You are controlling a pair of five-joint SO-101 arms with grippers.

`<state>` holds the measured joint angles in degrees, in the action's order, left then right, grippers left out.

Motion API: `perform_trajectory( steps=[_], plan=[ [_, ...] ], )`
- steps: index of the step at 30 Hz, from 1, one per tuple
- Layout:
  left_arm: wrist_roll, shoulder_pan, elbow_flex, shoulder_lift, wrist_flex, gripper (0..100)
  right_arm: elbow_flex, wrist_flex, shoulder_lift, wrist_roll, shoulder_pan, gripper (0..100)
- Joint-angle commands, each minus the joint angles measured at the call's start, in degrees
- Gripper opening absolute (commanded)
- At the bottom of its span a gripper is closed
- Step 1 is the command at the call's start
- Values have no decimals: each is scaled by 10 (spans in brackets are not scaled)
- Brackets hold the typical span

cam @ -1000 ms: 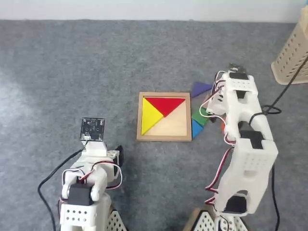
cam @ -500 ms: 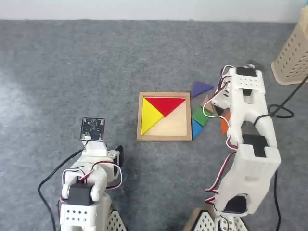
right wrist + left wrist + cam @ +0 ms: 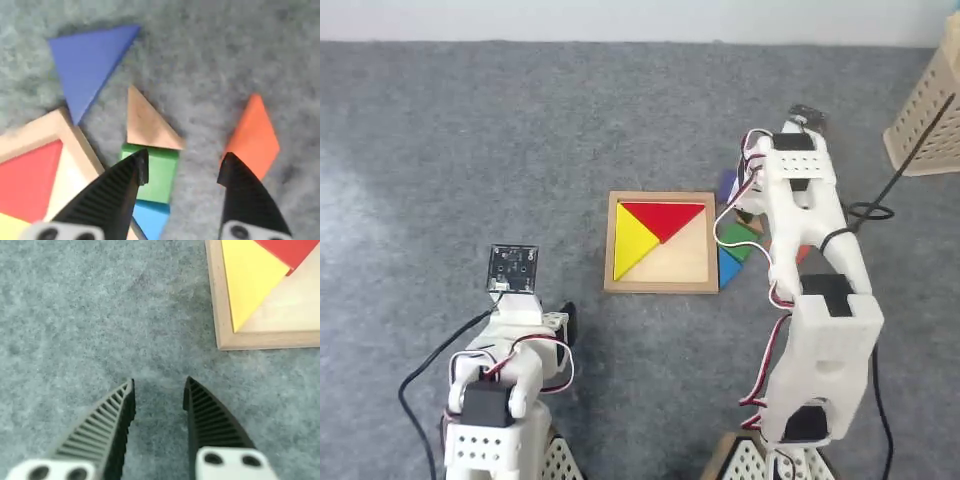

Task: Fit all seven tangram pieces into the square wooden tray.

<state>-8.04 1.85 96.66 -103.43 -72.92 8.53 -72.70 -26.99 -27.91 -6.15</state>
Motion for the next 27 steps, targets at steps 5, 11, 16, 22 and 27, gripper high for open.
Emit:
perform_trajectory(
  steps=[5,11,16,22,27],
  plan=[
    [-4,3,-1,-11,4,152,33,30,-21,13,-8,231],
    [-4,3,-1,-11,4,152,55,23,-65,28,10,228],
    [-4,3,-1,-11,4,152,73,-14,-64,18,39,230],
    [-4,3,-1,-11,4,152,72,-49,-64,24,53,230],
    [-4,3,-1,-11,4,152,72,-74,-64,48,60,230]
  ],
)
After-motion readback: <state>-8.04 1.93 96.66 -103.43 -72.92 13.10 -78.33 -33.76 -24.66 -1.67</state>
